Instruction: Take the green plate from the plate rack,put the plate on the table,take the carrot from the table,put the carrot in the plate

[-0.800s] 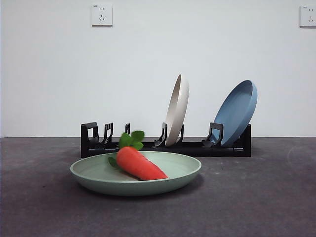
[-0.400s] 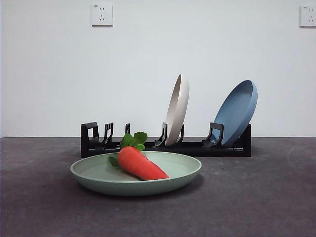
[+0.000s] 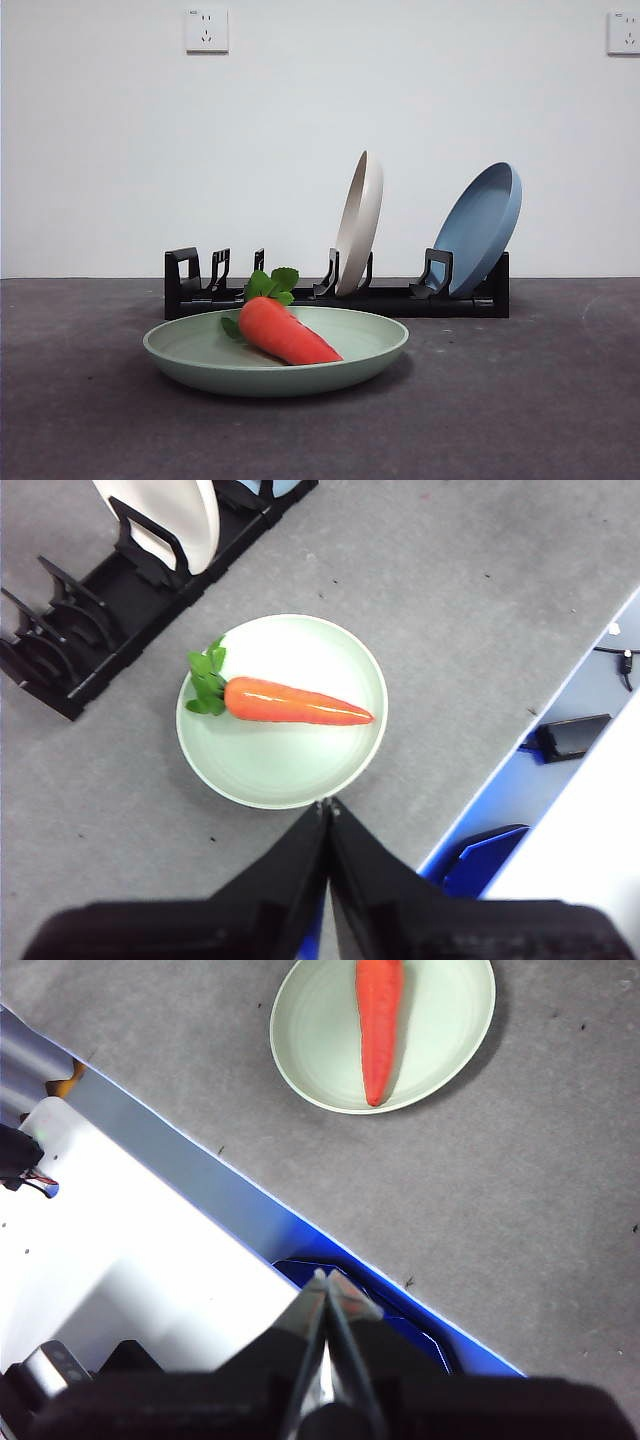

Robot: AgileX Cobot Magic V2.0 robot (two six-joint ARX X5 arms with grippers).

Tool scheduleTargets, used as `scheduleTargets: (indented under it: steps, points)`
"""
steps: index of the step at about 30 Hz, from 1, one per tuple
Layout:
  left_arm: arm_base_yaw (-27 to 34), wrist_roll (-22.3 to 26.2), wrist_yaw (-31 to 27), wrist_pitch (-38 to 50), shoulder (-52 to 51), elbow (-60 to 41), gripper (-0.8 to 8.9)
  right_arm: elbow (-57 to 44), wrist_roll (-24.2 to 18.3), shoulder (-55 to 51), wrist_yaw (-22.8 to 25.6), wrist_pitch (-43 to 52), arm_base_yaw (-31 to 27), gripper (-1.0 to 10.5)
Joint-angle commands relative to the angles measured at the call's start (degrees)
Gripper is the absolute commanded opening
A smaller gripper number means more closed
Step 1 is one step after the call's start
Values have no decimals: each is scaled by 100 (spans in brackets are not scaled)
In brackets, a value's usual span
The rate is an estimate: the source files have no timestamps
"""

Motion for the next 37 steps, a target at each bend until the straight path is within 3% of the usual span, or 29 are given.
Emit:
scheduleTargets:
  steps: [1, 5, 10, 14, 23, 27, 37]
  points:
    - [319, 632, -297, 533, -219, -87, -4, -2, -22, -9, -2, 22, 7, 2]
    - [1375, 1585, 216, 2800, -782, -750, -3, -2, -22, -9, -2, 22, 7, 2]
    - [3008, 1587, 1714, 5700, -1766, -2430, -3, -2, -22, -9, 2, 22, 7, 2]
    - [3974, 1547, 1856, 6953, -2597, -3864, -3, -2, -22, -9, 0, 22, 7, 2]
    - [5038, 1495, 1829, 7044, -4120, -5930, -3, -2, -22, -9, 0, 22, 7, 2]
    - [5379, 1257, 1832, 6999, -4511, -6526, -3, -2, -22, -9, 2, 22, 7, 2]
    - [5698, 1047, 1829, 6710, -5169, -7562, -3, -2, -22, -9, 2, 20, 7, 2]
